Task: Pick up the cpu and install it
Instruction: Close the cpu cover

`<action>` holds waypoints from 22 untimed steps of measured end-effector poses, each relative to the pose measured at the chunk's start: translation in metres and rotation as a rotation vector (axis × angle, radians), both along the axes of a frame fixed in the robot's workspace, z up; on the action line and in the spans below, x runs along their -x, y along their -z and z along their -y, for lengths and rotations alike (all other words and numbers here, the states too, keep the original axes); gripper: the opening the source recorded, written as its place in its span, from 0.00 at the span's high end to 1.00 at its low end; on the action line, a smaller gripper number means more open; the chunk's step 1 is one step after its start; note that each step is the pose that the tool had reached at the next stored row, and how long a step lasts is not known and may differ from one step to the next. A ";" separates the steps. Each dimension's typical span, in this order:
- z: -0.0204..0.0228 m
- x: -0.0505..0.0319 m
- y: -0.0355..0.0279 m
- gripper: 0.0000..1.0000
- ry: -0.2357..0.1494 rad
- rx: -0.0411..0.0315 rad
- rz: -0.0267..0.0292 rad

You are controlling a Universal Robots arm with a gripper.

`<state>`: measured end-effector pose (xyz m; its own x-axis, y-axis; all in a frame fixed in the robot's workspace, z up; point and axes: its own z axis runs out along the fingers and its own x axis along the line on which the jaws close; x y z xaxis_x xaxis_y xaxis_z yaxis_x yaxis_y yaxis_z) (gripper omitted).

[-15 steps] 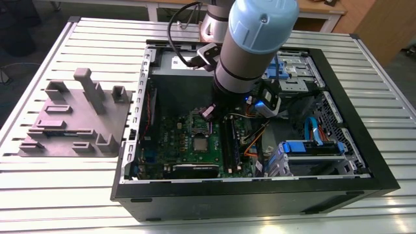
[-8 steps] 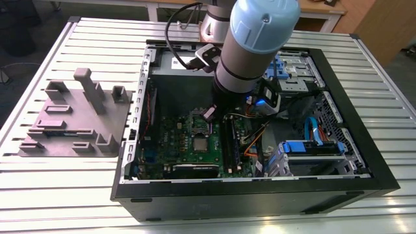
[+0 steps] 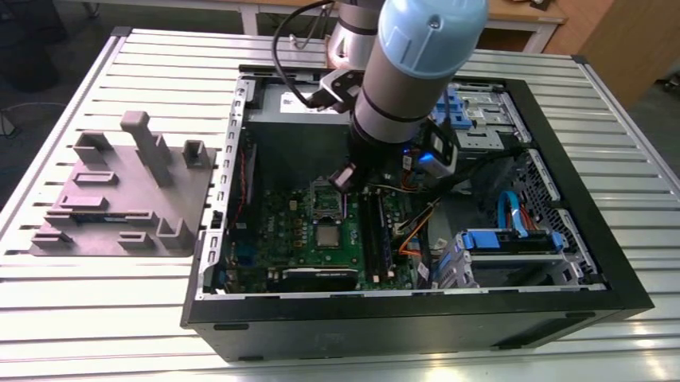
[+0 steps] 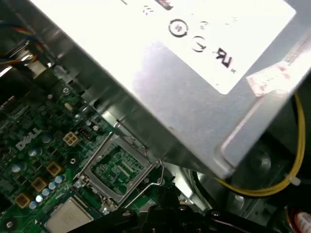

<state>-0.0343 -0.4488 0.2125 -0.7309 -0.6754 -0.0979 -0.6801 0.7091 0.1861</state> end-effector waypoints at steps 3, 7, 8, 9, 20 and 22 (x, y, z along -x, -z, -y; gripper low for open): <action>-0.0012 -0.0001 0.0007 0.90 -0.019 0.0006 -0.0001; -0.0052 -0.0001 0.0024 0.90 -0.019 -0.0004 -0.0001; -0.0063 -0.0001 0.0030 0.90 -0.019 -0.0002 -0.0001; -0.0075 -0.0001 0.0038 0.90 -0.019 -0.0002 -0.0001; -0.0127 -0.0001 0.0100 0.90 -0.019 -0.0061 0.0000; -0.0128 -0.0001 0.0110 0.90 -0.019 -0.0064 0.0000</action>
<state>-0.0343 -0.4359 0.2016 -0.7178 -0.6887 -0.1023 -0.6937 0.6946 0.1906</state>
